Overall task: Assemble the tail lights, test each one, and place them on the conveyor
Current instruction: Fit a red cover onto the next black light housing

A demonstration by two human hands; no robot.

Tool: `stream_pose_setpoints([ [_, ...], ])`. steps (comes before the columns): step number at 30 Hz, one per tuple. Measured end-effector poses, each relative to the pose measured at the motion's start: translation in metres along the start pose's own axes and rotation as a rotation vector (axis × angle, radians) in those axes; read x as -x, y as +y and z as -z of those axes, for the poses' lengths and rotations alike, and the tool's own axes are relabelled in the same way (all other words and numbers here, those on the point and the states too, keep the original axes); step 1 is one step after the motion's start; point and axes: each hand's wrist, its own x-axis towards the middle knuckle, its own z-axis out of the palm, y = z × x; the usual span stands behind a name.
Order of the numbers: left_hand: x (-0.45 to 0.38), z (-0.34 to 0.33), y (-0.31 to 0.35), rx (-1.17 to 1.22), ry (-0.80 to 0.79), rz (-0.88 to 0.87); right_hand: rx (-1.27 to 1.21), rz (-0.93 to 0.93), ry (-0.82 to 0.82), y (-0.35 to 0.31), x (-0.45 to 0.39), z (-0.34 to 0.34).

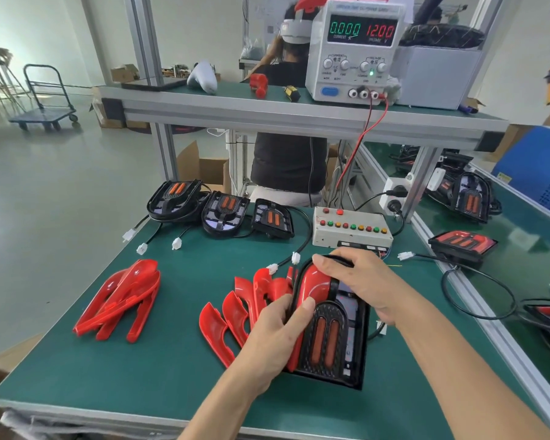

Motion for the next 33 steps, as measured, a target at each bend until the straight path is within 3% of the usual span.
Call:
stream_pose_setpoints([
  [4, 0.004, 0.002, -0.003, 0.105, -0.065, 0.004, -0.09, -0.023, -0.06, 0.001, -0.002, 0.007],
  [11, 0.005, 0.008, -0.007, 0.052, -0.116, -0.011, -0.225, -0.177, -0.329, 0.0, -0.001, 0.023],
  [18, 0.004, 0.01, -0.012, 0.054, -0.096, -0.029, -0.353, -0.167, -0.214, 0.012, 0.002, 0.01],
  [25, 0.005, 0.009, -0.012, 0.019, -0.064, -0.033, -0.318, -0.15, -0.127, 0.015, 0.003, 0.004],
  [33, 0.006, 0.023, -0.006, 0.081, -0.194, 0.027, -0.405, -0.265, -0.064, 0.022, -0.001, 0.02],
])
